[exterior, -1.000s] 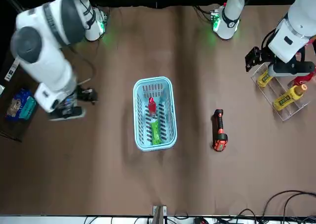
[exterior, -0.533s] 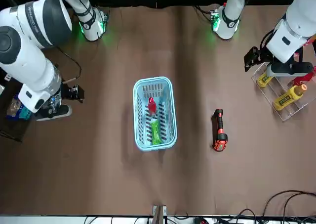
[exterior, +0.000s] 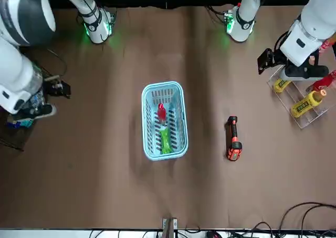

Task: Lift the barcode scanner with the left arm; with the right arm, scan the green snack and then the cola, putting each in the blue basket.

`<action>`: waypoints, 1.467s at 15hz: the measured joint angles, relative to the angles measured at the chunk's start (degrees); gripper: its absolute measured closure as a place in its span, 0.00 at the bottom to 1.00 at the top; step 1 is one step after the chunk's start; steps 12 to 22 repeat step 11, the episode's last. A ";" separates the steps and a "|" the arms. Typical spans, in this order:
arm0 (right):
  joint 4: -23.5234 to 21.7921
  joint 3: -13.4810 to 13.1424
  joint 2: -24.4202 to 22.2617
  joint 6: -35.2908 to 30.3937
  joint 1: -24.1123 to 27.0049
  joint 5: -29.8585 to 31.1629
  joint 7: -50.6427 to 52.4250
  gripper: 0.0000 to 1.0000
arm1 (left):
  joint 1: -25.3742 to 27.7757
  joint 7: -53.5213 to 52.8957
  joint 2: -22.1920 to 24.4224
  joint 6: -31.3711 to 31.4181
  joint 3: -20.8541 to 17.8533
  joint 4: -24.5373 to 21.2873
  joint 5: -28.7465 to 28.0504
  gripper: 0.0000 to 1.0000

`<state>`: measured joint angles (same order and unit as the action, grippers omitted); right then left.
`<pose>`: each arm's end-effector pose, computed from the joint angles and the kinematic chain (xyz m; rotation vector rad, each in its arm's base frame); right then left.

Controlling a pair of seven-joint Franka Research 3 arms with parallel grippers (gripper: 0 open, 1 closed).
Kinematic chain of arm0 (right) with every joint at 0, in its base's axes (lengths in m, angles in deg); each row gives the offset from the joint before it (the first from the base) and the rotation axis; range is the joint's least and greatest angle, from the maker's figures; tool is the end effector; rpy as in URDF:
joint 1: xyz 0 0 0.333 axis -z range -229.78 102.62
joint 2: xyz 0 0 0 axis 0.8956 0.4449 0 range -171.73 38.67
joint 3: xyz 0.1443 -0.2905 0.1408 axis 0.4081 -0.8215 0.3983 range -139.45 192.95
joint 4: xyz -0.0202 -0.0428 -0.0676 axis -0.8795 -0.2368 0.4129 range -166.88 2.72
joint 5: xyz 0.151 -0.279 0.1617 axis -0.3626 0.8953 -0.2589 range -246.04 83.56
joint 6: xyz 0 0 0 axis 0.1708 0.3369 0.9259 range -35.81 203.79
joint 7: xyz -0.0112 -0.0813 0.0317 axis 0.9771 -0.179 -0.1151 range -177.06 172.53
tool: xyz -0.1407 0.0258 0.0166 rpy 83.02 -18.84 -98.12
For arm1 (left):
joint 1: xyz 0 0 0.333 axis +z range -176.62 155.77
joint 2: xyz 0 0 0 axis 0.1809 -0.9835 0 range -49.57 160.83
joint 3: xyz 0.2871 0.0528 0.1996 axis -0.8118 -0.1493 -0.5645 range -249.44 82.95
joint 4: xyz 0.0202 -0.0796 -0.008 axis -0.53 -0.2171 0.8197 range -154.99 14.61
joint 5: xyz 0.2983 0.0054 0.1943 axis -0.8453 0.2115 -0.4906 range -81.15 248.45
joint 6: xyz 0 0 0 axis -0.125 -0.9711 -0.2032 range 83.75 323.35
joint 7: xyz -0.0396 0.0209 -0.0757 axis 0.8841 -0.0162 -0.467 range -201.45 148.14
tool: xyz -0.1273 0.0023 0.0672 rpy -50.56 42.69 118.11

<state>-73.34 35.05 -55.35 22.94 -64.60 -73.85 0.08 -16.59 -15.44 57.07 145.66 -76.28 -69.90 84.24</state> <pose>0.5591 0.0635 0.5670 3.0048 0.3026 -0.2513 0.4872 -0.1162 0.6245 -3.1375 0.0529 0.0742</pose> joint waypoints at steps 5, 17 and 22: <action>-0.82 -6.89 -4.02 -1.97 -0.05 -5.54 6.43 0.02 | 0.03 -2.76 0.14 -0.59 0.05 0.01 -2.64 0.00; -6.20 -6.94 -7.16 1.90 -1.59 -5.92 5.10 0.03 | 0.23 -2.98 0.41 -0.62 0.02 0.09 -2.78 0.00; -6.20 -6.94 -7.16 1.90 -1.59 -5.92 5.10 0.03 | 0.23 -2.98 0.41 -0.62 0.02 0.09 -2.78 0.00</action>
